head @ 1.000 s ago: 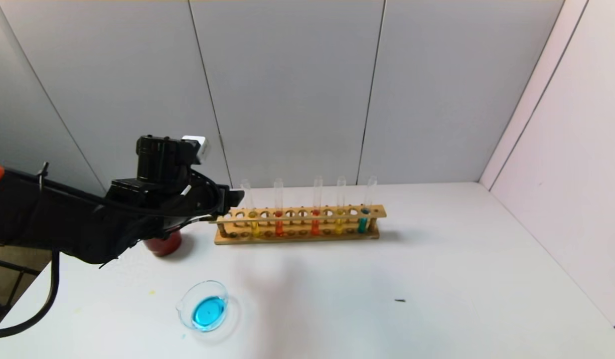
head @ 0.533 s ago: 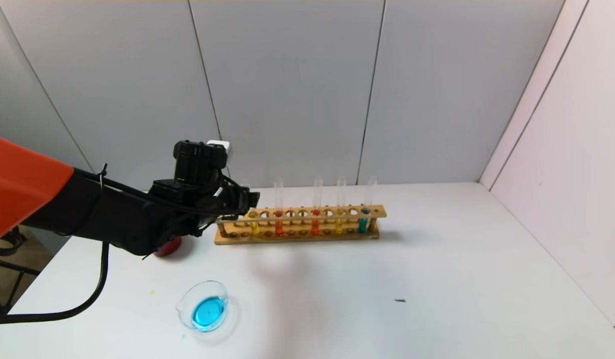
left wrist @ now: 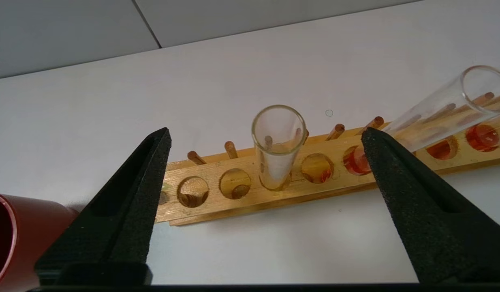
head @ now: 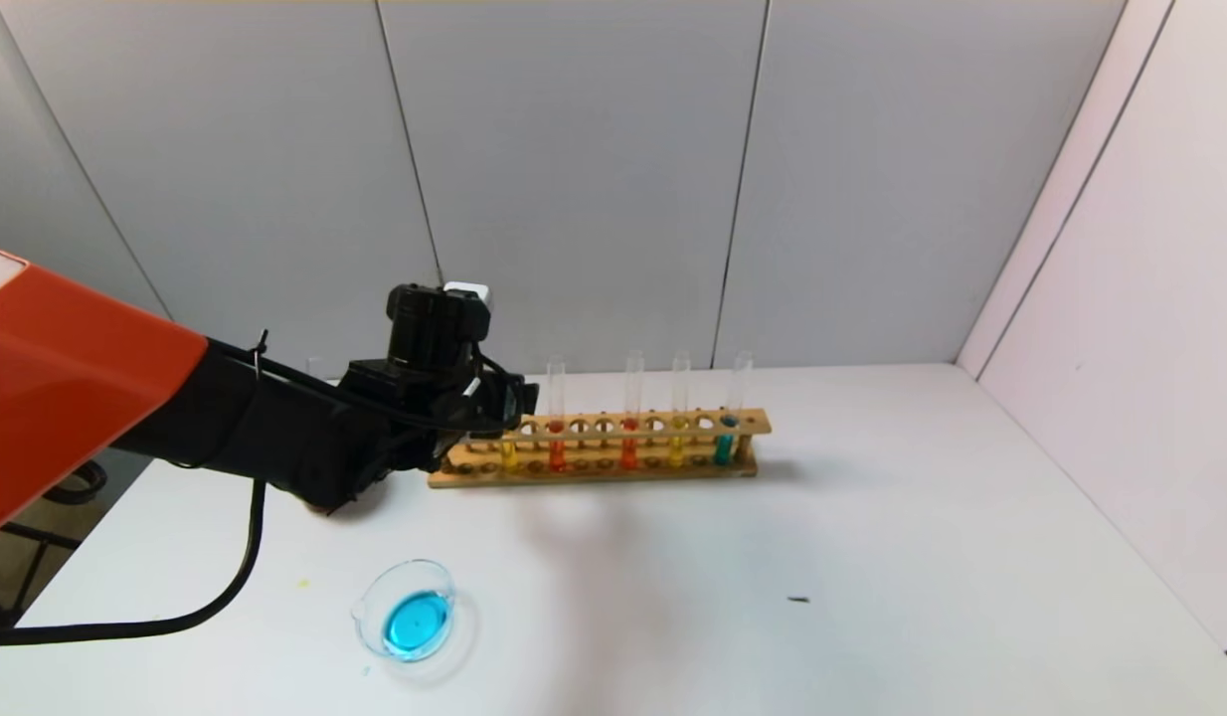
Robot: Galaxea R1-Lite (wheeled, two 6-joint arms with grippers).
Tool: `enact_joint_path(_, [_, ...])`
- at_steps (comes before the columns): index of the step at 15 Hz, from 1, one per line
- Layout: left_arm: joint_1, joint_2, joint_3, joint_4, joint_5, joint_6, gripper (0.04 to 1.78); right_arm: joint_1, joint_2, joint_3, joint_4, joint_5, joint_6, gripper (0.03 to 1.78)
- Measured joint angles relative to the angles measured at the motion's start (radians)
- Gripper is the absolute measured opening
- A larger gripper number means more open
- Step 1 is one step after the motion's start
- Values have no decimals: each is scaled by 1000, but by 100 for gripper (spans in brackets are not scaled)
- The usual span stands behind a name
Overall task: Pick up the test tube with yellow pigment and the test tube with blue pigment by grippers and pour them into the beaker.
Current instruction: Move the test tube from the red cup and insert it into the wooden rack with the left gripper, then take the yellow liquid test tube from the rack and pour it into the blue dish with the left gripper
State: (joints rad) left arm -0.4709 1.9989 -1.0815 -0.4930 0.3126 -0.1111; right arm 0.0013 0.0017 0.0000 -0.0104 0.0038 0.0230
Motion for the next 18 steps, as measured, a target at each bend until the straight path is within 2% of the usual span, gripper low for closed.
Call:
enact_joint_path(2, [-11,14,0,-2,2,-1,141,0,0,0,0,0,0,174])
enact_joint_path(7, [-20,33,-2,-28,7,-5,54,0,0,0,0,0,0,174])
enact_joint_path(9, [-16,35,-3,-30,6,-5,31,0,0,0,0,0,0,174])
enact_joint_path(18, [-18,-5,-2,-13,10,5,30,0,0,0,0,0,0,174])
